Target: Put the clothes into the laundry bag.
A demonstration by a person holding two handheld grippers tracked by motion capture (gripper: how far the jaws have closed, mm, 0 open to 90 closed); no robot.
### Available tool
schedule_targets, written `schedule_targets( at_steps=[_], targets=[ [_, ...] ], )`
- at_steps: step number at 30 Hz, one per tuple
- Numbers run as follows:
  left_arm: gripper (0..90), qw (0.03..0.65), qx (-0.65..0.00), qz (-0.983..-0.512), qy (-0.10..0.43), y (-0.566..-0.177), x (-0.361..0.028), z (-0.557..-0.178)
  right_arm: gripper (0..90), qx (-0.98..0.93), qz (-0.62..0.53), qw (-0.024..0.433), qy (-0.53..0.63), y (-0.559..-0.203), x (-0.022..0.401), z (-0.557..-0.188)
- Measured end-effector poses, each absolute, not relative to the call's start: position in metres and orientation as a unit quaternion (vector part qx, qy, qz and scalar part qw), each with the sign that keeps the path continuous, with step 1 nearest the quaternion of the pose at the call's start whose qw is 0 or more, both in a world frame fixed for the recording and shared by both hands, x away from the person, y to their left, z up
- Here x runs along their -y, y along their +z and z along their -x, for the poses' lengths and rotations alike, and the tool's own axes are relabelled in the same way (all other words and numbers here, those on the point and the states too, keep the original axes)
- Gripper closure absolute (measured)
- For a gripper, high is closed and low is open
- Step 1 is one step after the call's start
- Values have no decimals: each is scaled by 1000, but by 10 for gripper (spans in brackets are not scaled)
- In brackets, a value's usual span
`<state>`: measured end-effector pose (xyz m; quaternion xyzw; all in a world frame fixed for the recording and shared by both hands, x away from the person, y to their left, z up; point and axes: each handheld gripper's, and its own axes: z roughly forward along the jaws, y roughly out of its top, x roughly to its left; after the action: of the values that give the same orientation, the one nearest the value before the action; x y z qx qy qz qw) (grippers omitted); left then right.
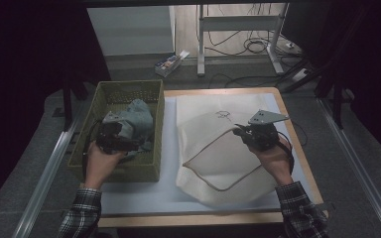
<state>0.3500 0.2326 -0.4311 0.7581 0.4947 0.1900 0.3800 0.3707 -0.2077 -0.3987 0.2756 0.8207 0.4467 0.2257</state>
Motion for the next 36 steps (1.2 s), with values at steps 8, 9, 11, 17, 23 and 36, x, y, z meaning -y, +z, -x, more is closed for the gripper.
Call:
schedule_targets(
  at_steps=[8, 9, 11, 17, 23, 36],
  targets=[
    [0, 362, -516, -753, 188, -433, -241, -367, 824, -821, -275, 225, 447, -399, 208, -371],
    [0, 358, -516, -755, 188, -433, -242, -369, 824, -821, -275, 225, 447, -399, 208, -371],
    [0, 351, -520, -755, 189, -434, -243, -374, 824, -821, -275, 225, 446, -399, 208, -371],
    [0, 332, -525, -761, 188, -438, -247, -388, 823, -822, -275, 224, 446, -399, 208, -371],
    [0, 299, -542, -762, 188, -453, -254, -406, 821, -822, -274, 223, 446, -399, 208, -372],
    [0, 252, -578, -759, 162, -471, -266, -442, 821, -823, -272, 222, 447, -399, 208, -372]
  ],
)
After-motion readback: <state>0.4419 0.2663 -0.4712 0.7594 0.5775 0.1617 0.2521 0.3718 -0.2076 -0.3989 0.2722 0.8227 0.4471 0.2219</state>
